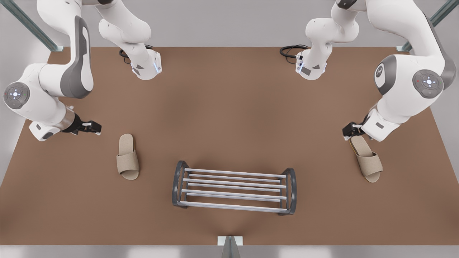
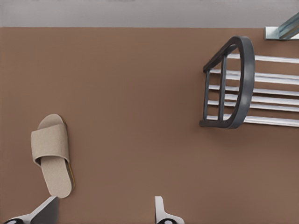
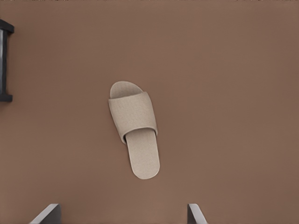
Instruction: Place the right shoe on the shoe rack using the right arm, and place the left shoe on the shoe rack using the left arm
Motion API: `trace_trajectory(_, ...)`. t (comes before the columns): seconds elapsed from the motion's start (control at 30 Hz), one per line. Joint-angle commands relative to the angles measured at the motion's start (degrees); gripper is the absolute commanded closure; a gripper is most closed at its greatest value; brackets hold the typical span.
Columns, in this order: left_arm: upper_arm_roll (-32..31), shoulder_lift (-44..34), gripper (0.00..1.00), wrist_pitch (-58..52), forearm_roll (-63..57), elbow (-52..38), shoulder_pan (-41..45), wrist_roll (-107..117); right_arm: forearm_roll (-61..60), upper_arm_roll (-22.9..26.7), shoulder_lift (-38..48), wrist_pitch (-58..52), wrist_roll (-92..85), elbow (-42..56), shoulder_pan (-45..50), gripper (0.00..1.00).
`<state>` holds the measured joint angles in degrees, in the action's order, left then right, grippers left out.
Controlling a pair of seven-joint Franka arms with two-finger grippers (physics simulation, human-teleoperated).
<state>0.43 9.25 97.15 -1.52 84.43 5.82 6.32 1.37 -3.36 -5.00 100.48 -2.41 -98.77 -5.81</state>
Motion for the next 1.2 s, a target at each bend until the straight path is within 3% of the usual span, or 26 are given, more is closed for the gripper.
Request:
trace_trajectory(0.0, 0.01, -0.20, 0.00, 5.68, -1.29, 0.47, 0.07, 0.18, -0.14, 0.19, 0.34, 5.42, -0.05, -0.72, -0.16, 0.00)
trace_trajectory(0.03, 0.01, -0.20, 0.00, 7.96, -3.75, 1.70, 0.16, -0.26, -0.14, 0.46, 0.87, 5.34, 0.39, -0.89, -0.17, 0.00)
trace_trajectory(0.13, -0.25, -11.44, 0.00, 29.64, -25.95, 29.00, 0.25, -18.25, 3.36, 0.72, 1.13, 8.67, -10.48, -1.15, -0.08, 0.00)
trace_trajectory(0.17, 0.01, -13.90, 0.00, 39.13, -41.59, 38.94, 0.25, -18.63, 8.89, -0.50, 2.09, 9.46, -10.78, -3.00, 0.62, 0.00)
trace_trajectory(0.2, 2.91, -14.96, 0.00, 46.36, -54.94, 44.58, 0.25, -18.10, 20.03, -9.53, 1.75, 9.55, -2.48, -4.84, 0.02, 0.00)
trace_trajectory(0.27, 5.28, -13.30, 0.00, 51.91, -85.37, 50.74, 0.25, 6.47, 31.31, -16.50, 2.18, 18.16, 15.84, -15.47, 0.01, 0.00)
trace_trajectory(0.3, 7.56, -11.54, 0.00, 53.14, -107.52, 53.56, 0.25, 35.11, 44.40, -20.89, 2.36, 20.98, 27.70, -21.27, -0.08, 0.00)
trace_trajectory(0.33, 8.27, -10.22, 0.00, 52.53, -121.16, 55.31, 0.25, 58.16, 60.30, -24.41, 2.62, 23.17, 40.70, -27.43, -0.08, 0.00)
trace_trajectory(0.4, 8.19, -8.64, 0.00, 49.45, -123.46, 57.52, 0.25, 71.53, 103.35, -24.24, 2.62, 31.88, 66.02, -39.47, -2.71, 0.00)
trace_trajectory(0.47, 8.19, -5.92, 0.00, 47.17, -125.66, 59.18, 0.51, 84.63, 137.39, -23.54, 3.06, 35.48, 83.68, -45.98, -6.05, 0.00)
trace_trajectory(0.53, 8.19, -3.02, 0.00, 46.20, -125.92, 59.98, 0.51, 95.79, 152.95, -18.26, 4.03, 45.77, 86.69, -44.93, -7.37, 0.00)
trace_trajectory(0.63, 8.10, 2.26, 0.00, 46.20, -133.56, 59.89, 0.51, 116.71, 175.19, -14.49, 2.01, 45.50, 95.65, -45.45, -10.10, 0.00)
trace_trajectory(0.67, 8.19, 2.61, 0.00, 46.11, -135.76, 59.89, 0.51, 120.32, 179.24, -11.67, 0.52, 45.15, 96.98, -45.37, -10.10, 0.00)
trace_trajectory(0.8, 10.82, 3.49, 0.00, 41.19, -144.82, 59.89, 0.42, 122.70, 181.44, -8.95, -3.52, 44.98, 98.20, -44.93, -13.35, 0.00)
trace_trajectory(0.97, 15.92, 5.60, 0.00, 38.55, -150.27, 59.54, 0.34, 122.70, 181.88, -8.42, -10.03, 40.23, 99.26, -43.61, -12.56, 0.00)
trace_trajectory(1.03, 18.12, 5.60, 0.00, 38.82, -153.17, 59.54, 0.34, 122.70, 183.64, -8.42, -6.43, 40.93, 98.74, -45.01, -12.56, 0.00)
trace_trajectory(1.17, 18.64, 8.85, 0.00, 38.64, -157.04, 55.94, -0.37, 122.79, 186.97, -8.42, -7.66, 40.93, 96.45, -45.46, -12.38, 0.00)
